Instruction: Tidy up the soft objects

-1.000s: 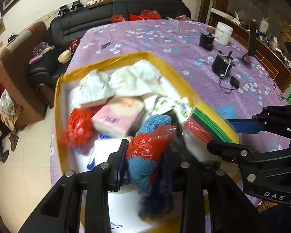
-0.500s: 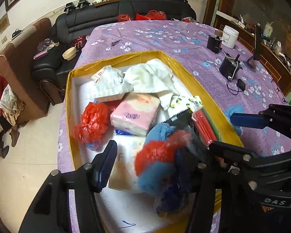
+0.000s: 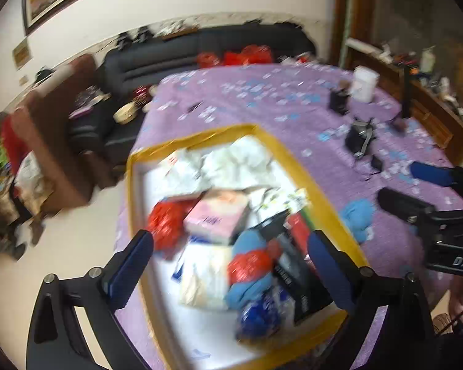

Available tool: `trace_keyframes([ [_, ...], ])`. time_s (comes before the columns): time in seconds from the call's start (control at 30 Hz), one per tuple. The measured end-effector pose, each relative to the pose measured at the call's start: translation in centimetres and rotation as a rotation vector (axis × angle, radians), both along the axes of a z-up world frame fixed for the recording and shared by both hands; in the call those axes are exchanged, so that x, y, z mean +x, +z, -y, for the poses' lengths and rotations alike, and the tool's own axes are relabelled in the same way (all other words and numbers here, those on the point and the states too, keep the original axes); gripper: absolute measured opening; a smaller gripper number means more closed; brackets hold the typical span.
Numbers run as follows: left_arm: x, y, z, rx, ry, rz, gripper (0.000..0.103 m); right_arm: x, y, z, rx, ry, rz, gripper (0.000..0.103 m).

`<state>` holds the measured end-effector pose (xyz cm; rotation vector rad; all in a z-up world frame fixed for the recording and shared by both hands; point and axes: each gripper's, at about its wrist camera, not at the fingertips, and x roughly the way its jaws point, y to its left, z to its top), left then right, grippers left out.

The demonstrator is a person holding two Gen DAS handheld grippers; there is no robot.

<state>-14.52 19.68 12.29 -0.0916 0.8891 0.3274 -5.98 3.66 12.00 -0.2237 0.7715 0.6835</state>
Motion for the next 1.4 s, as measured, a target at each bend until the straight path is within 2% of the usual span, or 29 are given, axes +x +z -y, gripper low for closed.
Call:
trace_keyframes([
  [0.1, 0.2, -0.9, -0.2, -0.008, 0.044, -0.079, 0.100, -0.4, -0.2, 0.1, -0.004, 0.023, 0.012, 0.089],
  [0.2, -0.1, -1.2, -0.8, -0.044, 0.078, -0.097, 0.100, -1.0, -0.2, -0.1, -0.018, 0.064, 0.042, 0.089],
  [0.27, -0.5, -0.9, -1.1, -0.056, 0.098, -0.086, 0.100, -1.2, -0.3, -0.2, -0.022, 0.084, 0.049, 0.089],
  [0.47, -1.6, 0.4, -1.2, -0.027, 0.132, -0.061, 0.100, -1.4, 0.0, -0.3, -0.024, 0.105, 0.081, 0.089],
  [0.6, -1.8, 1.6, -0.8, 0.036, 0.134, -0.048, 0.100, -1.4, 0.2, -0.5, -0.014, 0.135, 0.082, 0.089],
  [1.0, -2.6, 3.7, -1.6, 0.003, 0.143, -0.005, 0.100, -1.4, 0.5, -0.9, -0.017, 0.149, 0.101, 0.089],
  [1.13, -3.0, 4.5, -1.3, 0.058, 0.149, 0.013, 0.100, -1.3, 0.4, -1.1, -0.023, 0.152, 0.105, 0.089],
  [1.4, -2.7, 3.9, -1.1, 0.120, 0.162, -0.038, 0.100, -1.3, 0.4, -1.3, -0.024, 0.151, 0.105, 0.089],
])
